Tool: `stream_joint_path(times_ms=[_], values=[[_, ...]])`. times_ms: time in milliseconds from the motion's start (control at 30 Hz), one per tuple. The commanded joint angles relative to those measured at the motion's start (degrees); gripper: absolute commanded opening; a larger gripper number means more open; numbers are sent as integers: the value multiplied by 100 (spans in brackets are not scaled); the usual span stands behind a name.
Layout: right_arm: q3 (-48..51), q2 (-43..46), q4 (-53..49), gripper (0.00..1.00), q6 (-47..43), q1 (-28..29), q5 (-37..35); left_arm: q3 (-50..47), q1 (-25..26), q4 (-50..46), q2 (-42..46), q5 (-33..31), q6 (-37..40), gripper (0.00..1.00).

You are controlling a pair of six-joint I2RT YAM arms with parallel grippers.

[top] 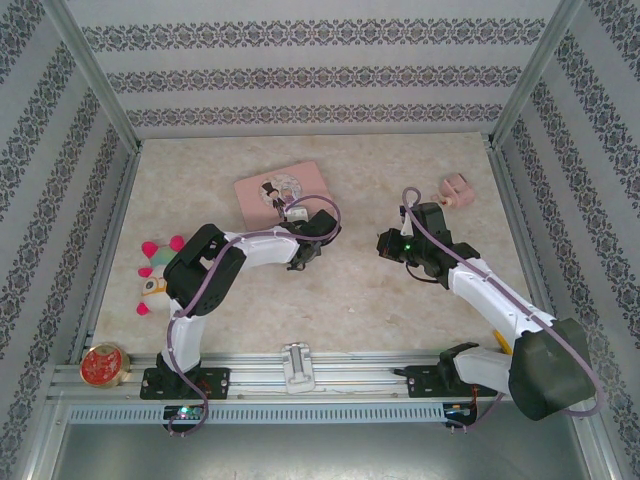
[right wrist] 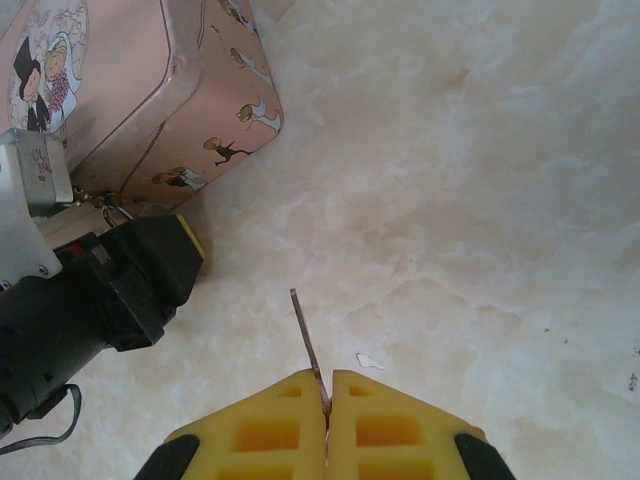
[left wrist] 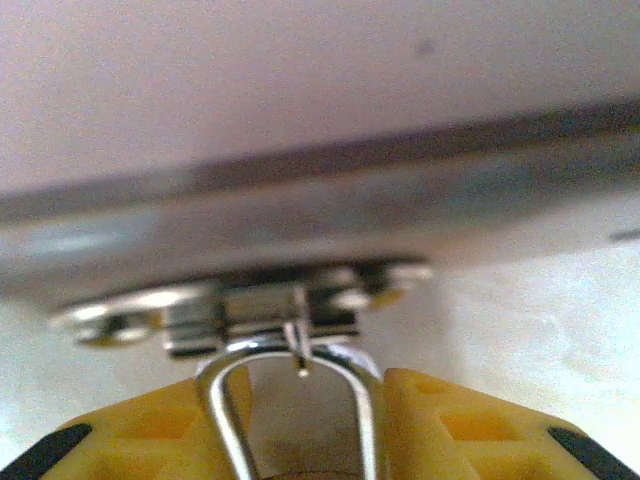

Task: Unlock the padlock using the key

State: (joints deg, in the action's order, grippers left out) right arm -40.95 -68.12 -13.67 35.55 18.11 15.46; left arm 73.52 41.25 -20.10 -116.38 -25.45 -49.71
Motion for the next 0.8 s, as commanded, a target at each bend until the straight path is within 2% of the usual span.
stream_joint_path(times_ms=[0, 133, 200, 400, 567, 767], values=[[83, 9, 126, 0, -134, -20, 36, 47, 41, 32, -184, 57, 43, 33], [125, -41, 49, 0, -388, 299, -205, 48, 41, -19, -93, 393, -45, 23], [197, -103, 114, 0, -456, 498, -309, 49, 41, -47, -17, 655, -121, 21], [694, -440, 1087, 0, -346, 854, -202, 80, 36, 51, 217, 1681, -350, 21], [1128, -654, 2102, 0, -215, 1053, 36, -152, 40, 684, 429, 2438, -821, 21], [1625, -783, 3173, 0, -160, 1205, 211, -78, 23, 837, 449, 2810, -1013, 21]])
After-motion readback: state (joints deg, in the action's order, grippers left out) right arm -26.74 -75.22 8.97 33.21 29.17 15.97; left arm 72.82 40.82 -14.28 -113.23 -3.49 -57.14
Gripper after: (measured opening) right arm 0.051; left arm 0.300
